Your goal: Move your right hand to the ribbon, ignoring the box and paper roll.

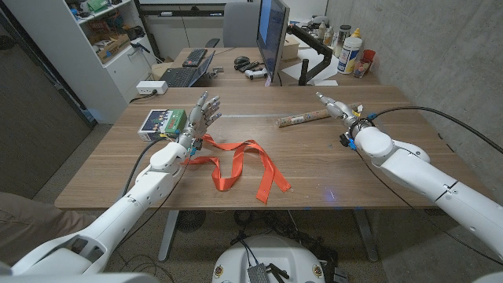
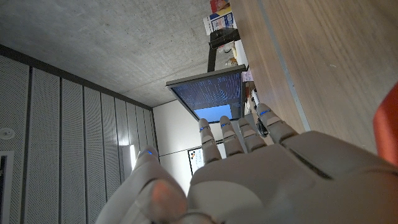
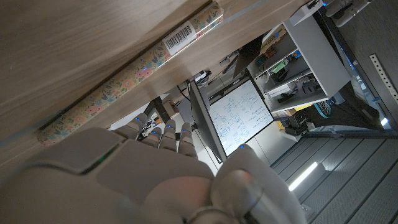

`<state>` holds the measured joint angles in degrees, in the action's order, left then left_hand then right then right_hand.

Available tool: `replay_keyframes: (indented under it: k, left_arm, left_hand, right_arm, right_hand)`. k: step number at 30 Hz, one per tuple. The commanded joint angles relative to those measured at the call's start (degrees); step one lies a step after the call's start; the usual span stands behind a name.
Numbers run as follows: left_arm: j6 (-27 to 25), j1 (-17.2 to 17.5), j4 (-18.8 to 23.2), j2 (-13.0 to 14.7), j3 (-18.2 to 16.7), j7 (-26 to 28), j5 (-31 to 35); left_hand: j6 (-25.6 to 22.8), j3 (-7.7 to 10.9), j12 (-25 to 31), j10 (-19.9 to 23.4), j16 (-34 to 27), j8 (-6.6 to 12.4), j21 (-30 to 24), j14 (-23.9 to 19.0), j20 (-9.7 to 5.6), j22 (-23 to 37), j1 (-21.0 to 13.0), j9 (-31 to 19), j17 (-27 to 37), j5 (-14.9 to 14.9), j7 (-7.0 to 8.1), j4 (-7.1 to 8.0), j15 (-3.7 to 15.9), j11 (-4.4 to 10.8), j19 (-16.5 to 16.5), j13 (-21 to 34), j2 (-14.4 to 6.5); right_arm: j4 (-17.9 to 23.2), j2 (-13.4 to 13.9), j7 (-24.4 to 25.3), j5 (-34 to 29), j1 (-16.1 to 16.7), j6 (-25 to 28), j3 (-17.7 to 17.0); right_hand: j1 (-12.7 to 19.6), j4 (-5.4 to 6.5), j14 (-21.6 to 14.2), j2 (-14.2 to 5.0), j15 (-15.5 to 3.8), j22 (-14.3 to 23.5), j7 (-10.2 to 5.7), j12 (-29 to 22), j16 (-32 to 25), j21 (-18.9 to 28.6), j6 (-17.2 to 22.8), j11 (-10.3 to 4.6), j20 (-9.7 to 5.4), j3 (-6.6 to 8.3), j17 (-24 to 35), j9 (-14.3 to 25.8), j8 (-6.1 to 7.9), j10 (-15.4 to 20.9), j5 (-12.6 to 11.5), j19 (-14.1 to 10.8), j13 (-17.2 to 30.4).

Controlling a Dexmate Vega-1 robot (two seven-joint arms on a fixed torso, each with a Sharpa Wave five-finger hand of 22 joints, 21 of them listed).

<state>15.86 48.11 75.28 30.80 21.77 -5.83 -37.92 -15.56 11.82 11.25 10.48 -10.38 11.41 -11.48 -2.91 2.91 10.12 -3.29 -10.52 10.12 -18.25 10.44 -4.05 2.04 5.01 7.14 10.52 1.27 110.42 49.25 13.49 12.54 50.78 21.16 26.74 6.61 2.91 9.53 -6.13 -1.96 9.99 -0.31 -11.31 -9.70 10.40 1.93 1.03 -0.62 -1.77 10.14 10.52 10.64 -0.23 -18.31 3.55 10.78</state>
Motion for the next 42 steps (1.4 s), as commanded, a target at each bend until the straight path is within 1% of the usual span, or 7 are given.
replay_keyframes:
  k: [1,5,8,10,13,21,42]
  left_arm:
    - [0.35,-0.22,-0.46,-0.29,0.13,-0.2,-0.04]
    - [1.05,-0.23,-0.61,-0.51,0.1,-0.17,0.15]
    - [1.01,-0.21,-0.54,-0.56,0.05,-0.04,0.08]
    - [0.95,-0.15,-0.49,-0.5,0.07,0.09,0.19]
    - [0.82,-0.01,-0.39,-0.32,0.16,-0.04,0.24]
    - [1.14,0.14,-0.34,-0.29,0.13,-0.01,0.36]
    - [1.36,-0.55,-0.72,0.21,0.21,-1.38,0.47]
  left_hand:
    - [-0.09,0.06,0.26,0.14,-0.13,-0.04,0.06,0.42,-0.77,0.05,-0.66,-0.26,0.15,-0.17,-0.41,-0.32,3.87,0.02,0.07,0.32,-0.17]
    - [-0.09,0.03,0.23,0.03,-0.1,-0.05,0.2,0.55,-0.63,0.03,-0.69,-0.26,0.14,-0.18,-0.5,-0.37,3.86,-0.17,-0.2,0.32,-0.14]
    - [-0.11,0.01,0.25,0.03,-0.11,-0.05,0.37,0.59,-1.67,0.02,-0.76,-0.26,0.13,-0.19,-0.63,-0.45,3.89,-0.16,-0.61,0.31,-0.09]
    - [-0.12,0.01,0.26,0.03,-0.09,-0.04,0.37,0.71,-2.71,0.01,-0.87,-0.25,0.11,-0.21,-0.7,-0.55,3.98,-0.17,-0.6,0.31,-0.04]
    - [-0.18,0.01,0.26,-0.02,-0.05,-0.02,0.47,0.85,-3.2,-0.01,-1.0,-0.25,0.1,-0.24,-0.93,-0.67,4.11,-0.3,-0.83,0.31,0.01]
    - [-0.25,-0.01,0.25,-0.08,-0.01,-0.01,0.56,1.07,-3.47,-0.02,-1.16,-0.25,0.08,-0.29,-1.0,-0.83,4.15,-0.25,-1.11,0.31,0.09]
    - [-0.2,-0.07,0.27,-0.13,-0.06,-0.05,0.54,1.16,-3.47,-0.02,-1.37,-0.25,0.07,-0.37,-0.91,-1.08,4.07,-0.21,-1.22,0.31,0.24]
  right_arm:
    - [7.57,2.0,-0.99,-11.32,-5.9,16.47,7.3]
    - [7.91,1.75,-1.54,-12.77,-6.43,17.18,8.09]
    - [9.14,1.71,-1.75,-15.4,-7.41,20.27,9.72]
    - [9.46,1.69,-1.81,-16.06,-7.39,20.32,9.91]
    - [9.96,1.64,-1.82,-16.95,-7.26,20.78,10.05]
    - [10.31,1.78,-2.29,-18.02,-6.61,19.0,9.76]
    - [11.39,2.41,-12.65,-24.28,-11.54,19.56,14.56]
  right_hand:
    - [0.77,-0.17,0.24,0.04,-0.5,0.29,-0.09,-0.16,-0.51,0.35,-0.05,-0.08,-0.2,0.14,0.07,0.17,0.44,-0.24,-0.21,0.35,0.08]
    - [0.86,-0.25,0.64,0.08,-0.5,0.28,-0.14,-0.21,-0.39,0.38,-0.01,-0.24,-0.27,0.16,0.07,0.17,0.46,-0.27,-0.24,0.37,0.08]
    - [0.91,-0.3,1.06,0.1,-0.61,0.28,-0.17,-0.21,-0.27,0.39,-0.04,-0.33,-0.26,0.17,0.07,0.17,0.45,-0.4,-0.26,0.44,0.08]
    - [1.0,-0.37,1.66,0.1,-0.7,0.27,-0.16,0.03,-0.14,0.42,-0.07,-0.33,-0.32,0.21,0.07,0.17,0.44,-1.2,-0.29,0.49,0.07]
    - [1.06,-0.42,1.92,0.11,-0.68,0.27,-0.16,0.16,-0.14,0.44,-0.12,-0.53,-0.26,0.23,0.07,0.17,0.43,-1.77,-0.32,0.55,0.07]
    - [1.13,-0.48,1.89,0.11,-0.82,0.26,-0.25,0.06,-0.26,0.48,-0.17,-0.72,-0.13,0.26,0.07,0.17,0.41,-1.78,-0.35,0.53,0.07]
    - [0.76,-0.4,1.16,0.41,-1.18,0.26,-0.61,-0.41,-0.69,0.72,-0.16,-1.29,-0.14,-0.01,0.1,0.19,0.39,-1.25,-0.38,0.13,0.06]
